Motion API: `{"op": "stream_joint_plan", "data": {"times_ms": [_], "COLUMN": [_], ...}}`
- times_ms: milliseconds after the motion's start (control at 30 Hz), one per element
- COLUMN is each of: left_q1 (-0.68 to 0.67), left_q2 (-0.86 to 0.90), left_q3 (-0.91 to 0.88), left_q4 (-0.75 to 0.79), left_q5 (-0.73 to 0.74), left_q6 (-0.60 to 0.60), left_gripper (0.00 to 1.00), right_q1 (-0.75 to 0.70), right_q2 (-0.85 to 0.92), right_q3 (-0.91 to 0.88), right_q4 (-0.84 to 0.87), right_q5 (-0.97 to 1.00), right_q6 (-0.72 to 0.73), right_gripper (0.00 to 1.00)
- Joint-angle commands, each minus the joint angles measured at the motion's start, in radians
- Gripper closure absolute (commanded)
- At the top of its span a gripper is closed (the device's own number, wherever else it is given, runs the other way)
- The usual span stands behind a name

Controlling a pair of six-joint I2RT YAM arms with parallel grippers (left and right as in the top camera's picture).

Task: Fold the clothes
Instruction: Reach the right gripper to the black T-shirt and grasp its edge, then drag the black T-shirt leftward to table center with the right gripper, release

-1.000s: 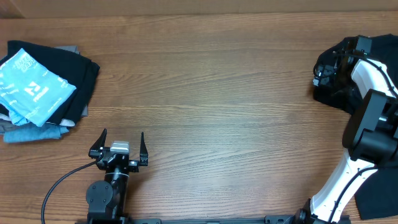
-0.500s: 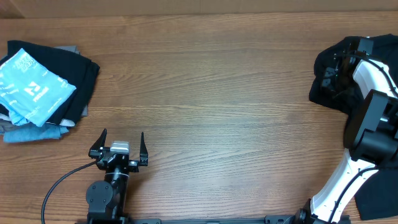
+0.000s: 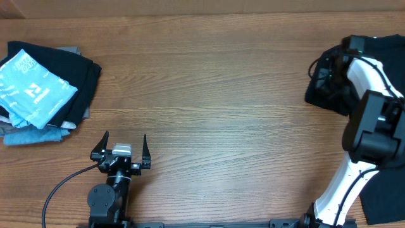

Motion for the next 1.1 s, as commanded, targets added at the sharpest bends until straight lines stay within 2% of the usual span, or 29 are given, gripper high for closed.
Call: {"op": "stream_joint_plan", "data": {"times_ms": [0, 300, 400, 667, 933, 1067], "left_q1": [0.000, 0.000, 0.000, 0.000, 0.000, 0.000], "left_q2": [-0.003, -0.003, -0.003, -0.003, -0.003, -0.003], "left_q3": [-0.003, -0.003, -0.003, -0.003, -0.003, -0.003], "left_q4": [0.000, 0.000, 0.000, 0.000, 0.000, 0.000], "left_q5": [-0.010, -0.010, -0.010, -0.010, -0.010, -0.010], "left_q6": [0.016, 0.016, 0.016, 0.016, 0.016, 0.016], "left_gripper": [0.00, 0.00, 0.00, 0.00, 0.00, 0.00], "right_q1": [0.083, 0.309, 0.383, 0.588, 0.892, 0.916], "right_q2": [0.035, 0.035, 0.035, 0.035, 0.034, -0.007], "right_q3": [-0.016, -0.016, -0.016, -0.016, -0.009, 0.052], "right_q4": [-0.023, -0.026, -0.010, 0.115, 0.241, 0.233], "right_q5": [-0.055, -0.056, -0.068, -0.266, -0.262, -0.256], "right_q6": [0.005, 0.011, 0.063, 0.185, 0.233, 0.233], "right_gripper": [0.68, 0.67, 0.67, 0.67, 0.66, 0.66]}}
